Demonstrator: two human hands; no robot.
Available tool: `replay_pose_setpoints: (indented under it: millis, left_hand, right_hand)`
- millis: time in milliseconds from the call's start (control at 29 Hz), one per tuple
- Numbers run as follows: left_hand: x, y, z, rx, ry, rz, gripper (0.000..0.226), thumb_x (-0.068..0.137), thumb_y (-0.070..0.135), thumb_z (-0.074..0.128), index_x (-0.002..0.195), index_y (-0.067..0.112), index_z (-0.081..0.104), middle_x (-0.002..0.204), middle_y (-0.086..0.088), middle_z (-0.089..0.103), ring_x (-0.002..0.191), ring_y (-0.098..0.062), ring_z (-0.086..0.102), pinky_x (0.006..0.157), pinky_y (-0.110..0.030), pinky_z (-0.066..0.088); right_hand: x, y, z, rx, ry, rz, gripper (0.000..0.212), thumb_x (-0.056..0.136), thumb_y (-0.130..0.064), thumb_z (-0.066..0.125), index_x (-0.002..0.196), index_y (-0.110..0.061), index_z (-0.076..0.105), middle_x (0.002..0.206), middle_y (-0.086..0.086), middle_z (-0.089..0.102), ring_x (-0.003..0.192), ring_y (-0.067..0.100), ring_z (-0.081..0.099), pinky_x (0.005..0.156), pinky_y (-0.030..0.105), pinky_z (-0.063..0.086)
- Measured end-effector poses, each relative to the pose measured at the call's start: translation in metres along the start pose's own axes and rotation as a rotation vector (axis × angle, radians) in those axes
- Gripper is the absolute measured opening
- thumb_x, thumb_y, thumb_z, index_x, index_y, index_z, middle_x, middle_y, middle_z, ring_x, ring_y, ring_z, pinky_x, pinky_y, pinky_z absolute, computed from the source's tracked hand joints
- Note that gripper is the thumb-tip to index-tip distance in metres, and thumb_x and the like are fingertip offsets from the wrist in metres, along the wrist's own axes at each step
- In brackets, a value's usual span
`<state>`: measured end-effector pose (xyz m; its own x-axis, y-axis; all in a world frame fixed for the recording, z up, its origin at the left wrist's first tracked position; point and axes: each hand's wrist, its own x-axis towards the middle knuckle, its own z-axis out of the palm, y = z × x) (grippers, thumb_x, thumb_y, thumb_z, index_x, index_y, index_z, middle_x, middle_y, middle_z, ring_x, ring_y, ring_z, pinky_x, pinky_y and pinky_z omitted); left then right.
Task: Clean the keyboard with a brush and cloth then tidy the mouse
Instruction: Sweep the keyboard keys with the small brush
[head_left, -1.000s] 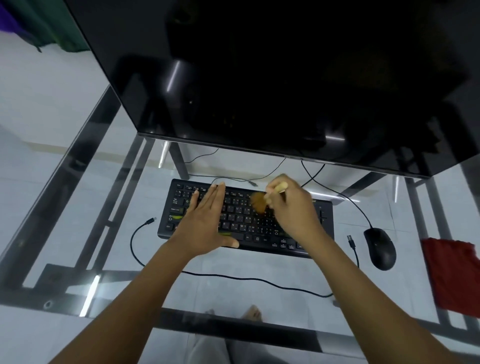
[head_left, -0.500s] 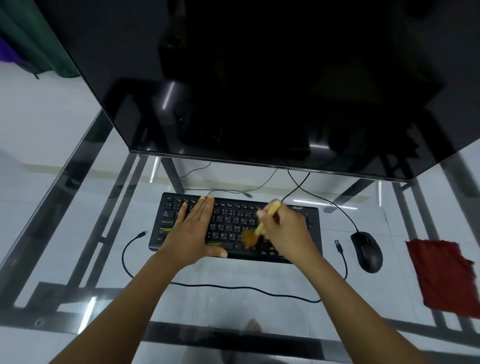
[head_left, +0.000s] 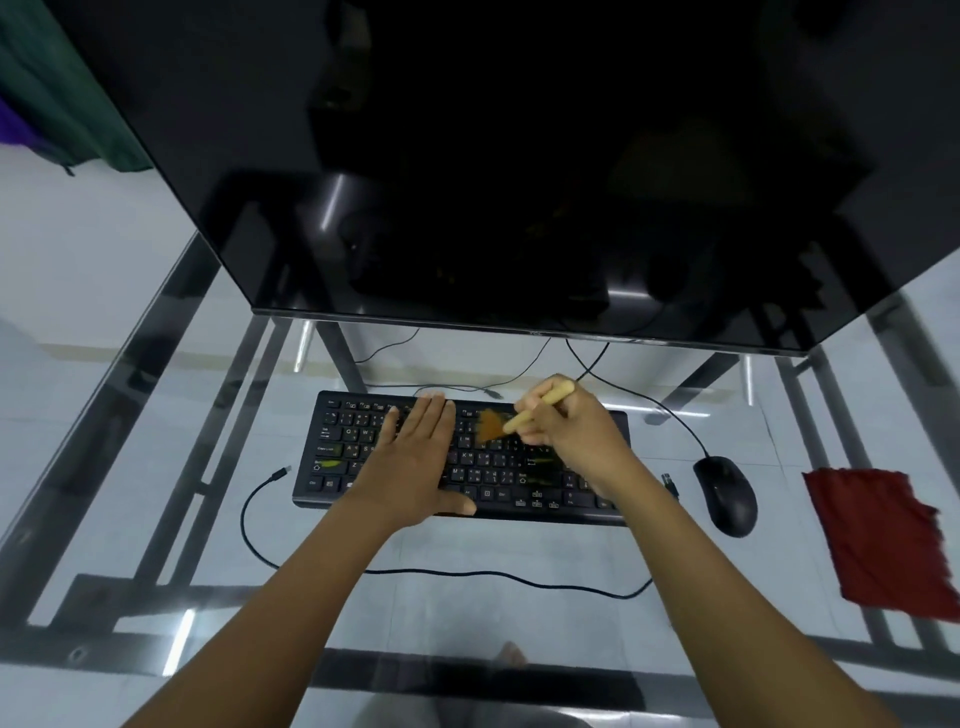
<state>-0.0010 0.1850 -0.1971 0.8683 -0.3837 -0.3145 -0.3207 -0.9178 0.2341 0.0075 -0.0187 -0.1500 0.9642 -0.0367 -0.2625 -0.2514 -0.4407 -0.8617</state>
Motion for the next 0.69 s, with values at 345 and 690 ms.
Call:
replay_pose_setpoints:
  millis: [345,690]
  left_hand:
    - [0.015,0.055,0.021,-0.012,0.020,0.143,0.120,0.076,0.069,0.059,0.150,0.014,-0.018,0.156,-0.001,-0.028,0.141,-0.015,-0.029,0.117,-0.050,-0.012]
    - [0.024,0.065,0.032,-0.026,0.025,0.078,0.126,0.070,0.075,0.059,0.150,0.015,-0.018,0.156,0.001,-0.028,0.141,-0.015,-0.030,0.116,-0.050,-0.014]
  right_hand:
    - [-0.023,0.042,-0.055,-0.150,0.314,-0.034,0.011,0.097,-0.018,0.053,0.088,-0.018,0.059,0.081,-0.003,0.072,0.077,0.018,0.069,0.072,0.022,0.054]
    - [-0.030,0.045,-0.070,-0.065,0.337,-0.073,0.012,0.098,-0.019,0.052,0.089,-0.014,0.058,0.078,-0.002,0.072,0.071,0.013,0.069,0.067,0.013,0.052]
